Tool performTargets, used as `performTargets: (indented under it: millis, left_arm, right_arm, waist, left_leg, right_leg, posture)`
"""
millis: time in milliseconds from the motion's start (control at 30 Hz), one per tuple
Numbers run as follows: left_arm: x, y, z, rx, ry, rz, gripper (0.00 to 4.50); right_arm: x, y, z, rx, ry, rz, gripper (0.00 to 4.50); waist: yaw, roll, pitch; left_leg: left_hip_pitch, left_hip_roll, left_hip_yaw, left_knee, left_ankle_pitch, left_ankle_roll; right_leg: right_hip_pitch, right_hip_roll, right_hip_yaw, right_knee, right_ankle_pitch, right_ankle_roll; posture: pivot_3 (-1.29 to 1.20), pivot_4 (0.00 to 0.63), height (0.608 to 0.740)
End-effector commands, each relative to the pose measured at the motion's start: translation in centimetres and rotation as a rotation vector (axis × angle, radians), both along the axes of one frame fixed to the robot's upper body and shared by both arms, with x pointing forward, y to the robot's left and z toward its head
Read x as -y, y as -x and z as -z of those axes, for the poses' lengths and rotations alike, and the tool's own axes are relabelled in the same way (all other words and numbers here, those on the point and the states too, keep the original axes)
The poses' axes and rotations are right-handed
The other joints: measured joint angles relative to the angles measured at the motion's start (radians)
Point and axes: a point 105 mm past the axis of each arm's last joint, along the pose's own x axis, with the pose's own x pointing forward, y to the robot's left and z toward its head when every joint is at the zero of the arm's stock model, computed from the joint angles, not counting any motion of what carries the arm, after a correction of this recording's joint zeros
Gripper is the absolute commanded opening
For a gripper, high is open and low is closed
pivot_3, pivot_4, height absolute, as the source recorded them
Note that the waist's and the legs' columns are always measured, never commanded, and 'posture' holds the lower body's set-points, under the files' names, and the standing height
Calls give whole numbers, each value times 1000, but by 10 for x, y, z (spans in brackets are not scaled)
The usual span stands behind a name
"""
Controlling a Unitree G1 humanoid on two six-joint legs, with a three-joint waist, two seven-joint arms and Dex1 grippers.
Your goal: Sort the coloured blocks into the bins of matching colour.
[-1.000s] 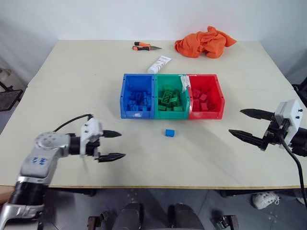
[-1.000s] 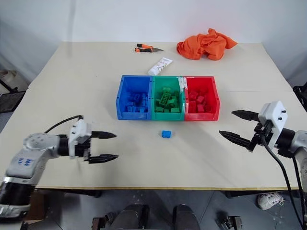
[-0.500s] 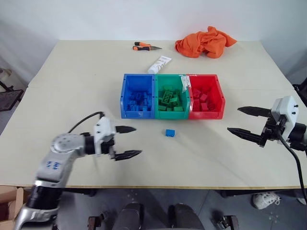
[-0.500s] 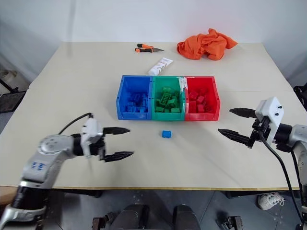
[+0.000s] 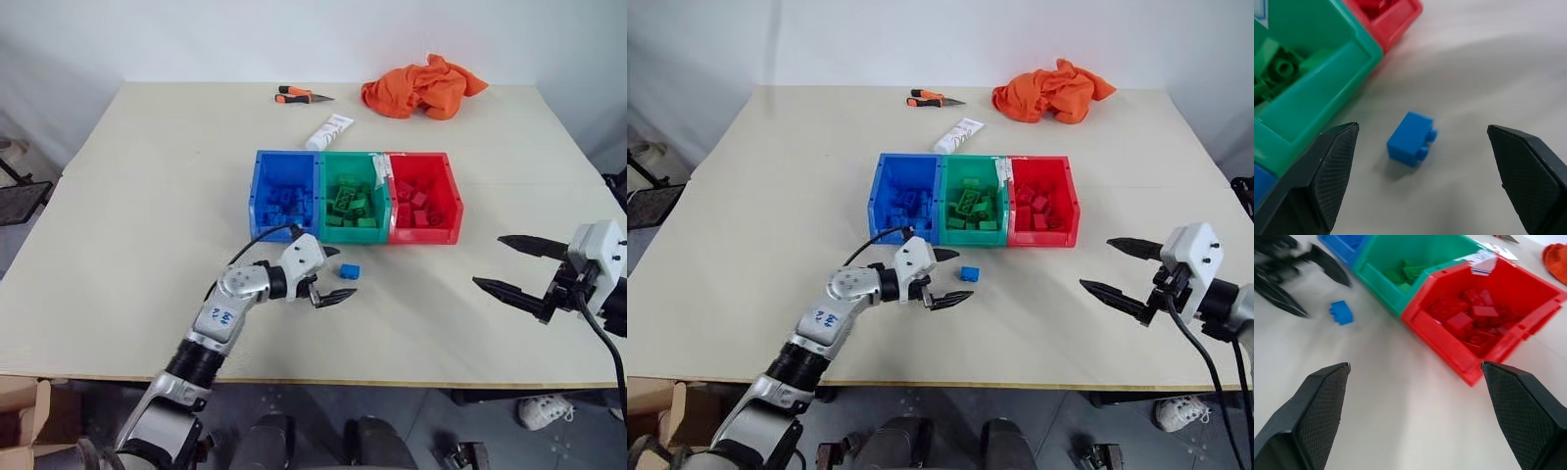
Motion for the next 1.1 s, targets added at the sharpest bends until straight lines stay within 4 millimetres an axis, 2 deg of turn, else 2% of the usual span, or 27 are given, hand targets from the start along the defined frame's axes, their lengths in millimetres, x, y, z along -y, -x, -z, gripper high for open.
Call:
performTargets:
  millis: [33,200,333,467,600,700,767,1000,1100]
  left_arm:
    - [10,-8,-11,64,28,8,4464]
    - [22,-12,-1,31,16,57,4464]
    - [29,-11,4,17,-7,96,4464]
    - [27,-13,5,21,-13,95,3660]
    - [21,-10,2,36,-16,105,2395]
    - [15,-7,-10,52,7,106,1478]
    - [11,-7,-28,78,54,80,956]
    - [-10,-11,-101,166,207,-61,933]
    - [-19,-17,-117,191,224,-120,933]
  right_arm:
    - [-2,8,-16,58,-19,2,4500]
    - [-12,25,-4,-21,-18,-51,4500]
    - [-11,24,-3,-7,-8,-33,4500]
    - [-10,23,-5,7,-5,-21,4500]
    - [-9,21,-7,11,-2,-14,4500]
    - [-7,18,-8,15,1,-13,4500]
    - [-7,15,-9,19,3,-15,4500]
    - [-7,6,-13,30,6,-33,4500]
    - [-8,3,-13,30,6,-41,4500]
  waist:
    - [0,0,0]
    - [1,-1,0]
    - [-2,-1,0]
    - [0,-1,0]
    - [-2,-1,0]
    - [-4,-1,0]
    - [-3,-1,0]
    - [0,-1,0]
    - [-1,-1,0]
  left_leg:
    - [0,0,0,0,0,0]
    - [0,0,0,0,0,0]
    - [1,0,1,0,0,0]
    - [1,0,0,0,0,0]
    - [1,0,0,0,0,0]
    - [1,0,1,0,0,0]
    - [1,0,0,0,0,0]
    - [0,0,0,0,0,0]
    - [0,0,0,0,0,0]
  right_leg:
    - [0,0,0,0,0,0]
    - [0,0,-1,0,0,0]
    - [0,0,0,0,0,0]
    - [0,0,0,0,0,0]
    - [0,0,0,0,0,0]
    - [0,0,0,0,0,0]
    - [-1,0,0,0,0,0]
    - [0,0,0,0,0,0]
    - [0,0,0,0,0,0]
  posture:
    - [0,150,740]
    - [0,150,740]
    - [0,150,740]
    - [0,150,740]
    - [0,150,740]
    - [0,150,740]
    - [0,150,740]
    - [0,150,740]
    - [0,150,740]
